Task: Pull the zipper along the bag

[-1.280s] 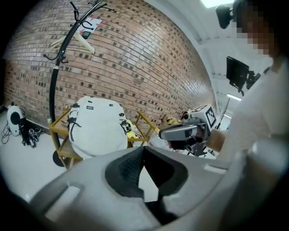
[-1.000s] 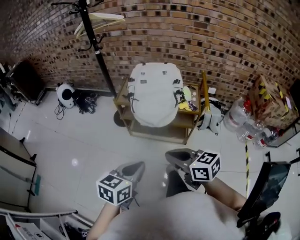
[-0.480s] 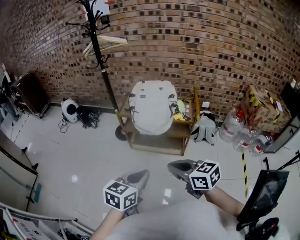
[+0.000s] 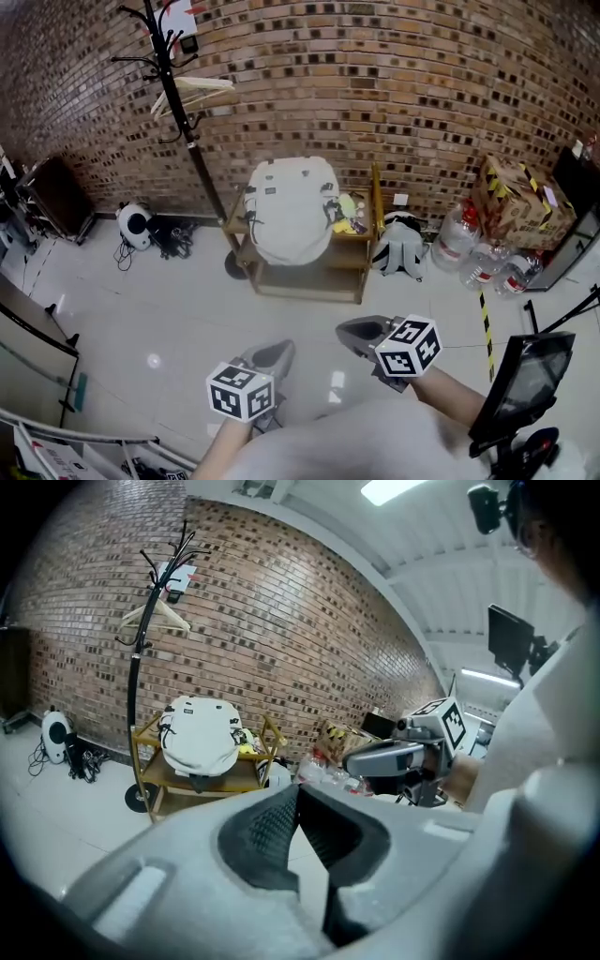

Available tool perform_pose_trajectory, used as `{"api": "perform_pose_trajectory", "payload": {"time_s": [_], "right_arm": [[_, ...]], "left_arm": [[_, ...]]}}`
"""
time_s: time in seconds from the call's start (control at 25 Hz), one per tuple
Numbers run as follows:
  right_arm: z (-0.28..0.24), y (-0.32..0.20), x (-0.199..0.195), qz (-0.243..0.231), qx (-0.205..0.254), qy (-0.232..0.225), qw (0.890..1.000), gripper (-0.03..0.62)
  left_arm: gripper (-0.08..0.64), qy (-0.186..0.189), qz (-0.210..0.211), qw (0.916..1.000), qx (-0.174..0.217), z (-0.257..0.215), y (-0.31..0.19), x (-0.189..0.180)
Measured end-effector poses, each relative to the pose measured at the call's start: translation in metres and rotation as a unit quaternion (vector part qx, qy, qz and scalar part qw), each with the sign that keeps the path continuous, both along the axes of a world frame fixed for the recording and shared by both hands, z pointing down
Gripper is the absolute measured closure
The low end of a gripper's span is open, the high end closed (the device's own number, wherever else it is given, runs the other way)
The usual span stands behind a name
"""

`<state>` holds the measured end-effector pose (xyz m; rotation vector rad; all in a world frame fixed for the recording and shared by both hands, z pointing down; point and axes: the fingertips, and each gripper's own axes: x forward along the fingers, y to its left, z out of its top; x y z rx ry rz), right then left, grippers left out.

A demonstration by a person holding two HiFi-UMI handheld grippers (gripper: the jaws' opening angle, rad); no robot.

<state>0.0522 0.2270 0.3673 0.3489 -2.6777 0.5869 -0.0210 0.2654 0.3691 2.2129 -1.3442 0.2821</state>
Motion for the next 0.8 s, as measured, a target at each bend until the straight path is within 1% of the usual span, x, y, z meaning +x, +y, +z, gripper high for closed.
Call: {"api": "perform_pose_trajectory", "payload": {"time_s": [0.08, 0.28, 0.8], "right_arm": [[0.0, 0.003, 0.001, -0.004, 0.007, 0.005, 1.0, 0.591], [0.003, 0.014, 0.006, -0.015, -0.002, 0.005, 1.0, 0.592], [0.009, 0.026, 0.019, -0.015, -0.015, 0.008, 1.0, 0.592]], "left_arm": [[0.56, -0.001, -0.002, 1.0, -0.001, 0.0, 0.004, 0.003], [0.56, -0.003, -0.007, 0.9999, -0.008, 0.0, 0.013, 0.013], [0.56, -0.002, -0.008, 0.9997, -0.022, 0.008, 0.025, 0.025]]}}
